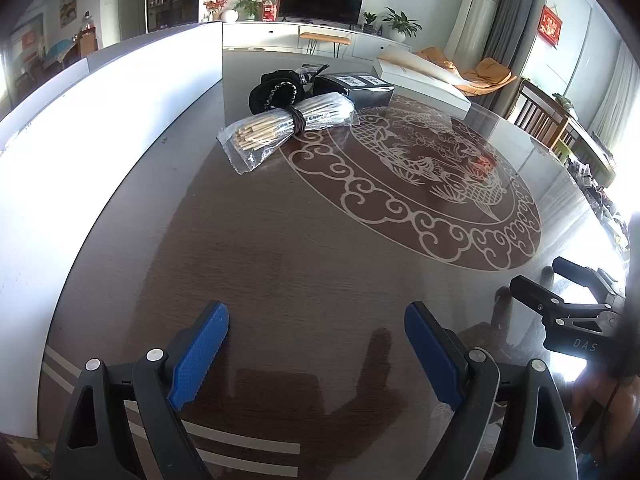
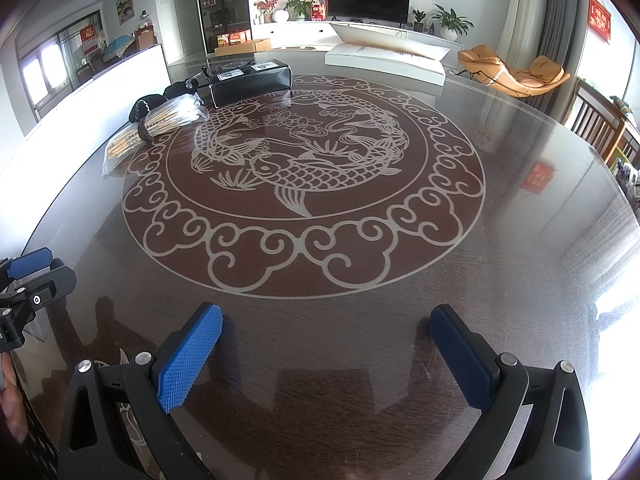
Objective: Organize objects
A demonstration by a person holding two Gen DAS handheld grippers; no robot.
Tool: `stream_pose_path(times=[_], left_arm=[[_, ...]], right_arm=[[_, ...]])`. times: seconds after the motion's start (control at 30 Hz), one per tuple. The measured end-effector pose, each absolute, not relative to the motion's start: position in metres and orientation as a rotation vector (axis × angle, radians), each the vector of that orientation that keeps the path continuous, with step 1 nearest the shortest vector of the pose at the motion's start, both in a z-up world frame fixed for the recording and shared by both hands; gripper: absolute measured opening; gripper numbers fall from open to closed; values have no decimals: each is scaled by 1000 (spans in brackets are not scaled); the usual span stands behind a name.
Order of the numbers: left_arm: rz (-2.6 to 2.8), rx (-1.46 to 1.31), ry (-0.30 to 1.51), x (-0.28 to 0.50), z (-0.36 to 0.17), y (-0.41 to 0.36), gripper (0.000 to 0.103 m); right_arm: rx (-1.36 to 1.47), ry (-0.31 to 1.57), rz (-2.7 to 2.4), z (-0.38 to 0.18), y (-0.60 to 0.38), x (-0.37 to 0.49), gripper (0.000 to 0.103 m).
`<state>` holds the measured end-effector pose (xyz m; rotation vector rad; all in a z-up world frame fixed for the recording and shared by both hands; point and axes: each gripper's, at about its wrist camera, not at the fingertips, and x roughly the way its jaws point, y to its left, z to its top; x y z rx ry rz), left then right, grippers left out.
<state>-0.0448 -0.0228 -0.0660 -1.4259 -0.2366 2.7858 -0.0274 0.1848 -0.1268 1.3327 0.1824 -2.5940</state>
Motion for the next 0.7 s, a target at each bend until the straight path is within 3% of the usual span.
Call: stream_pose_path(times=[0.7], left_arm=[[2790, -1427, -220, -45, -66, -22, 90]], right_arm=[[1333, 182, -2594, -127, 184, -28, 103]])
